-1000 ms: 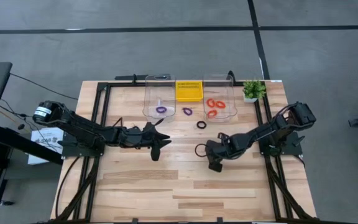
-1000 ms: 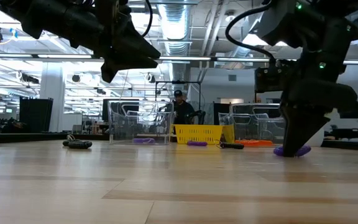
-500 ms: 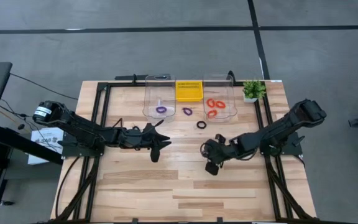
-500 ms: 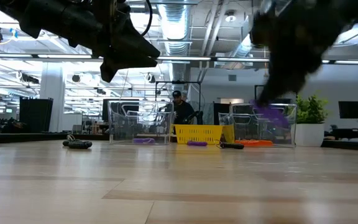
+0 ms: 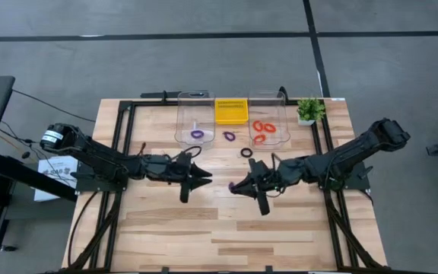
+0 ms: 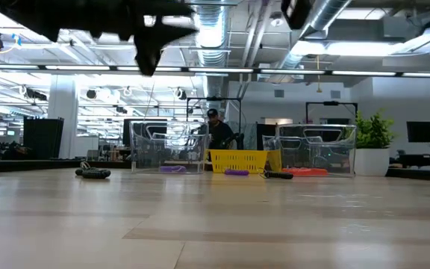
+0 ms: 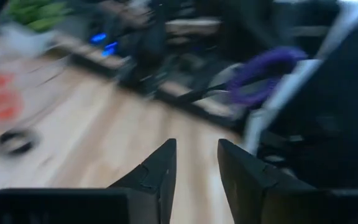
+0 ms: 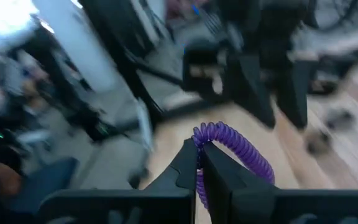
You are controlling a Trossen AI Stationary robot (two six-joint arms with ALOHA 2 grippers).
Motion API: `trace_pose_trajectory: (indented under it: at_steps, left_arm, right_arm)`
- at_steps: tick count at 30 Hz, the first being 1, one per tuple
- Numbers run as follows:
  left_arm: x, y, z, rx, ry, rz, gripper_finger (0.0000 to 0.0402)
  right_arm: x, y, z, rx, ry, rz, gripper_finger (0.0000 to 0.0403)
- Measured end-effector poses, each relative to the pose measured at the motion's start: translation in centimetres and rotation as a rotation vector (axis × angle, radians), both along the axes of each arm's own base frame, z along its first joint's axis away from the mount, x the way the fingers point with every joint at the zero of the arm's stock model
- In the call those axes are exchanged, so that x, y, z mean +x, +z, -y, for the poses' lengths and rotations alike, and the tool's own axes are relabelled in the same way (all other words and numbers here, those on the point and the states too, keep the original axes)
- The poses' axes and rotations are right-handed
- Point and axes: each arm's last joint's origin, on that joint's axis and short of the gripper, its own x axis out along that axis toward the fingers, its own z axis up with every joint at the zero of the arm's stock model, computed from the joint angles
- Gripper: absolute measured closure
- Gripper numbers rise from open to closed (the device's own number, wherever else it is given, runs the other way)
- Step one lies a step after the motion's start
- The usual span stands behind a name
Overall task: Sort spring keychains
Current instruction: Put the bottom purple spring keychain into the left transparent bin
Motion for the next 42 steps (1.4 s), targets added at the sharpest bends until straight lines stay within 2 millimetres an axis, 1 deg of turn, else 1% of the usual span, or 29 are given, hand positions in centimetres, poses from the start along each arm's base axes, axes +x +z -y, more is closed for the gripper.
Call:
trace_pose_trajectory:
  at_steps: [4,8,13,17,25,28,33,36,39,42]
  left_arm:
    - [0.1,1.3,-0.2,-0.039,-0.128,0.126,0.0272]
    - [0.1,1.9,-0.4,-0.081,-0.186,0.185,0.0252]
    - [0.1,2.1,-0.4,-0.107,-0.189,0.197,0.0229]
    - [0.1,2.3,-0.4,-0.117,-0.188,0.206,0.0216]
    - [0.9,4.3,-0.6,-0.077,-0.177,0.281,0.0211]
    - [1.1,4.7,-0.8,-0.059,-0.166,0.295,0.0210]
    - [1.2,4.6,-1.2,-0.054,-0.154,0.288,0.0213]
    - [1.2,4.6,-1.1,-0.052,-0.183,0.281,0.0215]
    - [1.1,4.5,-0.7,-0.051,-0.227,0.279,0.0216]
    - [0.9,4.5,-0.1,-0.052,-0.270,0.280,0.0216]
  right_arm:
    - [0.3,0.9,0.5,0.031,0.044,0.085,0.0401]
    - [0.4,1.2,1.0,0.045,0.079,0.119,0.0401]
    - [0.5,1.4,1.3,0.075,0.115,0.127,0.0402]
    - [0.5,1.6,1.2,0.083,0.153,0.151,0.0402]
    - [0.6,2.0,1.6,0.091,0.171,0.194,0.0403]
    - [1.4,1.8,1.6,0.095,0.195,0.180,0.0403]
    - [4.5,1.8,0.6,0.096,0.314,0.162,0.0403]
    - [6.4,1.7,0.3,0.098,0.399,0.155,0.0403]
    - [7.7,1.5,0.6,0.112,0.466,0.140,0.0403]
    - [8.5,1.4,1.3,0.124,0.467,0.130,0.0403]
